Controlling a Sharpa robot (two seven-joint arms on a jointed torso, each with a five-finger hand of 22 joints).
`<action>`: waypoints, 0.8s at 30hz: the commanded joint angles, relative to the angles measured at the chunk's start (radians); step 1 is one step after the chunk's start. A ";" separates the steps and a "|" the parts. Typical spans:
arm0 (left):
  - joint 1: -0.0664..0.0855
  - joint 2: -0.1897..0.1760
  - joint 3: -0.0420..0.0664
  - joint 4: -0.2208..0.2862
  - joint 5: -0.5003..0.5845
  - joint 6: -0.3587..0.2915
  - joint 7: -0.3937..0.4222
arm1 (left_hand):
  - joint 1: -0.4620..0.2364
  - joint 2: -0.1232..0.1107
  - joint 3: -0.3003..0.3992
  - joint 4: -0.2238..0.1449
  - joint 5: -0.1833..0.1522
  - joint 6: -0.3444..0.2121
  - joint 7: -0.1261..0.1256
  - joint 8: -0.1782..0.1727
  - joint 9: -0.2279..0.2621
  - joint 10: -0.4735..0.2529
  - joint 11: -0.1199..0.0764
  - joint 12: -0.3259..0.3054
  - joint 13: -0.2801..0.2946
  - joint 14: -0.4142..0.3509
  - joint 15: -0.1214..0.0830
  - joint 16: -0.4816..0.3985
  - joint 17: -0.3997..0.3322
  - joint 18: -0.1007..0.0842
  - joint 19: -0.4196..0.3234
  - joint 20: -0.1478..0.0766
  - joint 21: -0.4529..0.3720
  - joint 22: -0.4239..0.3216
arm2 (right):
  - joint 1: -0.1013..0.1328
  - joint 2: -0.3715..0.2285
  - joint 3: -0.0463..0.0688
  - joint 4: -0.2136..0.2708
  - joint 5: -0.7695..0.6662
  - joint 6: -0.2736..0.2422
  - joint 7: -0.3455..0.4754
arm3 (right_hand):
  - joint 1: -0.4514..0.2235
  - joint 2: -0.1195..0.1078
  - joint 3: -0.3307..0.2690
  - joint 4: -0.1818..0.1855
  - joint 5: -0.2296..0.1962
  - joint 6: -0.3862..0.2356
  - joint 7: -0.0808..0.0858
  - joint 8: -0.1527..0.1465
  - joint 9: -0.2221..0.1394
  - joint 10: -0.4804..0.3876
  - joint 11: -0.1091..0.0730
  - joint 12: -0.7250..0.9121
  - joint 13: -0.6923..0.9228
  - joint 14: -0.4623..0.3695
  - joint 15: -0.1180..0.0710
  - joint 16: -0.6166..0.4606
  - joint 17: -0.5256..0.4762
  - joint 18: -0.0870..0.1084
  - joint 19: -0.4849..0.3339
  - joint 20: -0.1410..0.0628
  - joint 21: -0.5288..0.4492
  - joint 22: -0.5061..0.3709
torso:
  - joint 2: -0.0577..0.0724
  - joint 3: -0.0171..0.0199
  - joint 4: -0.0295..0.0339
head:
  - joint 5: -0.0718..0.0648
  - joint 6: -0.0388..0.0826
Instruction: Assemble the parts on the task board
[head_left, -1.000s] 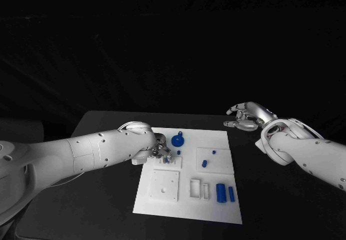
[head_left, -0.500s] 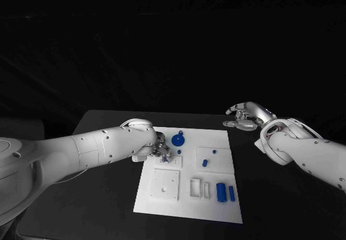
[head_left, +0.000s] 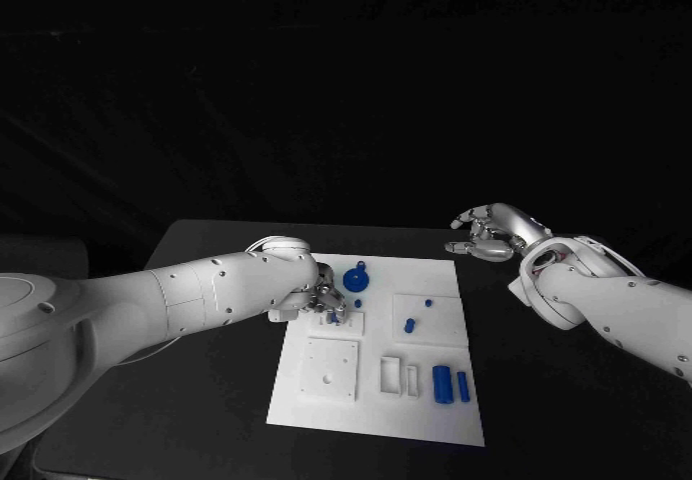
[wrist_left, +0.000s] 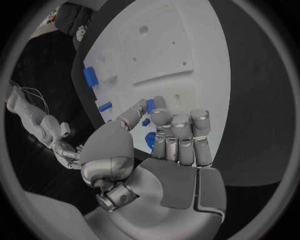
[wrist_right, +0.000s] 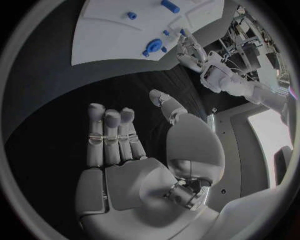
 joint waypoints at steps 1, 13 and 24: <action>0.001 0.005 0.001 -0.001 -0.010 0.021 -0.005 | 0.093 0.094 0.029 -0.035 0.004 0.005 -0.003 -0.004 0.002 -0.002 -0.007 0.001 0.002 0.004 -0.013 0.006 0.002 -0.004 0.004 -0.114 0.005 0.002 | -0.001 0.001 0.000 0.001 -0.002 0.013 0.005 | -0.004 0.004 -0.004 0.004 0.006 -0.001 0.009 0.004 -0.002 -0.007 -0.003 0.005 -0.001 -0.009 0.001 0.005 -0.001 0.069 -0.003 0.003 -0.005 0.001 | 0.000 -0.0003 -0.0003 | 0.001 0.000; 0.001 0.007 0.001 -0.006 -0.024 0.041 -0.005 | 0.096 0.093 0.030 -0.038 0.005 0.007 -0.005 -0.005 0.004 -0.001 -0.008 0.002 0.007 0.007 -0.015 0.009 0.003 -0.004 0.006 -0.115 0.007 0.002 | -0.001 0.002 0.000 -0.001 -0.002 0.014 0.006 | -0.004 0.004 -0.004 0.004 0.006 -0.001 0.009 0.004 -0.002 -0.007 -0.003 0.005 -0.001 -0.009 0.001 0.005 -0.001 0.069 -0.003 0.003 -0.005 0.001 | 0.000 -0.0005 0.0000 | 0.002 -0.001; 0.001 0.010 0.001 -0.010 -0.031 0.055 -0.003 | 0.100 0.091 0.039 -0.044 0.030 0.016 -0.009 -0.009 0.013 0.003 -0.012 0.007 0.022 0.011 -0.018 0.016 0.007 -0.004 0.010 -0.116 0.009 0.003 | -0.002 0.002 0.000 -0.002 -0.002 0.014 0.006 | -0.004 0.004 -0.004 0.004 0.006 -0.001 0.009 0.004 -0.002 -0.007 -0.003 0.006 -0.002 -0.009 0.002 0.005 -0.002 0.069 -0.003 0.003 -0.005 0.001 | 0.000 -0.0007 0.0001 | 0.001 -0.001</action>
